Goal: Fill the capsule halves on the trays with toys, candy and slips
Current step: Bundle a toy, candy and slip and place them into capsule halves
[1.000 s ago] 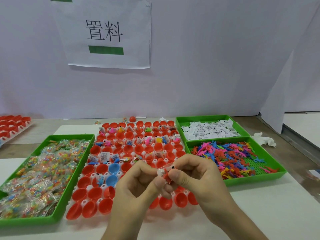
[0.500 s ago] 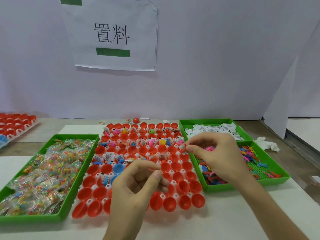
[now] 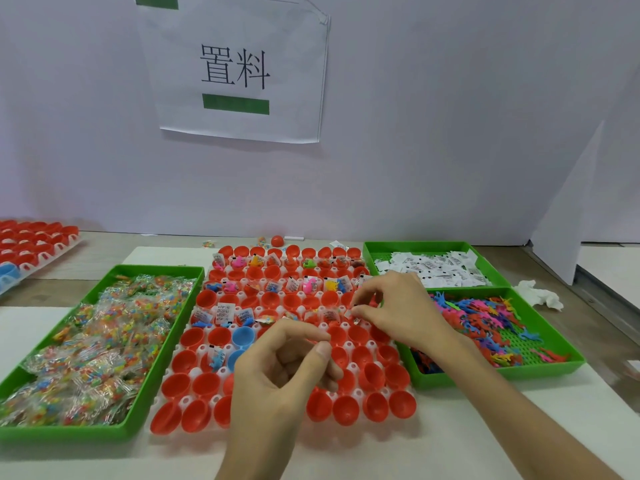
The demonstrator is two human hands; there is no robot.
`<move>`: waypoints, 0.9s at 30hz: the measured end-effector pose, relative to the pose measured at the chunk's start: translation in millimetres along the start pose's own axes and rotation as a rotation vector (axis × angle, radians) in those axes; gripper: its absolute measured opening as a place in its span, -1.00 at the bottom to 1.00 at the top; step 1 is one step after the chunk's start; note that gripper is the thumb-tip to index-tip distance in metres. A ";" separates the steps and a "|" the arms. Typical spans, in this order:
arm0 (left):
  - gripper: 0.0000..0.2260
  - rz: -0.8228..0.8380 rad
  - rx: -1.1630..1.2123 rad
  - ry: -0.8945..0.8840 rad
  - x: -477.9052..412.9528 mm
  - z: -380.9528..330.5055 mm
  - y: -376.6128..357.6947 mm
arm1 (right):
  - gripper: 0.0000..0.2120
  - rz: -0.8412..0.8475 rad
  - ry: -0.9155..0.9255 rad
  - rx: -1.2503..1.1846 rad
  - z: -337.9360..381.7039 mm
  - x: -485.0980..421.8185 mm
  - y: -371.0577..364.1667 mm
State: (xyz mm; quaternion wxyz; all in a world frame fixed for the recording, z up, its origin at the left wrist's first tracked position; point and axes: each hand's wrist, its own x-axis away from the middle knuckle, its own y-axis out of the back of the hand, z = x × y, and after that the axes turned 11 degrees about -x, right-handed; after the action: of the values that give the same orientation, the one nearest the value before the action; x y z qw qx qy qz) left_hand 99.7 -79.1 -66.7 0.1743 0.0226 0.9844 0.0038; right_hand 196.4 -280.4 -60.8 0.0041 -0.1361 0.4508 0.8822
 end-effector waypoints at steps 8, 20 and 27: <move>-0.92 -0.014 -0.018 -0.003 -0.6 -2.0 2.5 | -0.95 0.108 -0.040 0.034 2.4 -11.4 -9.0; -0.95 -0.049 -0.028 -0.004 -3.8 -5.3 8.5 | -0.80 0.172 -0.093 -0.095 -1.5 -14.0 3.5; -0.92 -0.098 -0.028 0.015 -7.1 -7.4 14.9 | -0.86 0.162 -0.076 -0.121 0.6 -10.1 9.2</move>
State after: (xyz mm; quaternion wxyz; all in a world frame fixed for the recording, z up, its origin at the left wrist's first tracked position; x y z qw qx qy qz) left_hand 104.4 -64.6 -57.1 0.1671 -0.0281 0.9855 0.0090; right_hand 204.8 -284.2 -50.7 -0.0582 -0.0658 0.4059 0.9097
